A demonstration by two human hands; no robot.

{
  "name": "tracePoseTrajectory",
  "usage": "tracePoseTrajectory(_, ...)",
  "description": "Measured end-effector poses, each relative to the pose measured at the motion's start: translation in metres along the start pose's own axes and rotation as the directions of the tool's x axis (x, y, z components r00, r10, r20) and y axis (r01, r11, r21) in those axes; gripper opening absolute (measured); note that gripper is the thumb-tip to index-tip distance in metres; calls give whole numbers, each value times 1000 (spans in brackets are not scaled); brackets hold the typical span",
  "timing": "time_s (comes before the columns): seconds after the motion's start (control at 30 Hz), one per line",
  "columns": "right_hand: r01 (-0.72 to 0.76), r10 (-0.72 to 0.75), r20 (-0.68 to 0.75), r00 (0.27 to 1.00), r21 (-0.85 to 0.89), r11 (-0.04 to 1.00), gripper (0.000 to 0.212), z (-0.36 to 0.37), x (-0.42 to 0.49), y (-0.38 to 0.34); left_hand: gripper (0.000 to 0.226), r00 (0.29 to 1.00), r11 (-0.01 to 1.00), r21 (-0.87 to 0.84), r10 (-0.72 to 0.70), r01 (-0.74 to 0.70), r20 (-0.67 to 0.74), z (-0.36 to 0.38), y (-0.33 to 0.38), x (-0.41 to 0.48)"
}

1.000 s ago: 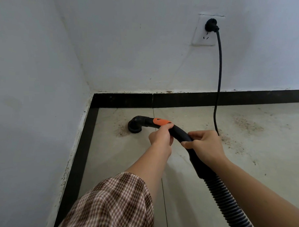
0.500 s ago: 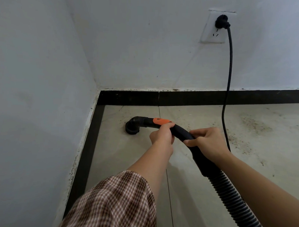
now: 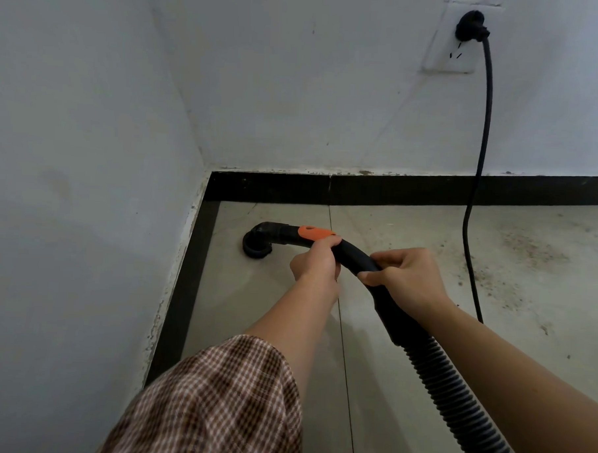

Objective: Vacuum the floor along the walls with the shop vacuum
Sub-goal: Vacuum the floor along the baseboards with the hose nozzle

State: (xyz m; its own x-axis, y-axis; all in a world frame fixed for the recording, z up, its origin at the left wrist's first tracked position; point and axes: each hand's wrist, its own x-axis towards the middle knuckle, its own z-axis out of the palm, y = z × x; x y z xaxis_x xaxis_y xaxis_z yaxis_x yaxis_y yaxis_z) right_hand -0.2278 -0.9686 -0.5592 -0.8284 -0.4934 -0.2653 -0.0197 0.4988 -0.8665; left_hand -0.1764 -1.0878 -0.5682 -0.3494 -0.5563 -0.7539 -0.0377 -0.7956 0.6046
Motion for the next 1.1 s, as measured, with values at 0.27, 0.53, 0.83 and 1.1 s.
tracePoseTrajectory(0.27,-16,17,28,999,-8,1000,45,13,1,-6,25,998,999,-26,31,-32,-47,-9,5,4)
tracePoseTrajectory(0.53,8,-5,35,999,-64,998,38,5,-3,-11,25,997,1000,-25,14,-16,-70,-6,5,-2)
tracePoseTrajectory(0.83,4,-3,5,1000,-102,995,28,-23,-13,-7,31,998,999,14,-32,33,-53,12,-9,-16)
tracePoseTrajectory(1.1,13,-11,18,1000,-88,996,25,-26,-19,-10,30,997,999,30,-38,41,-67,10,-11,-19)
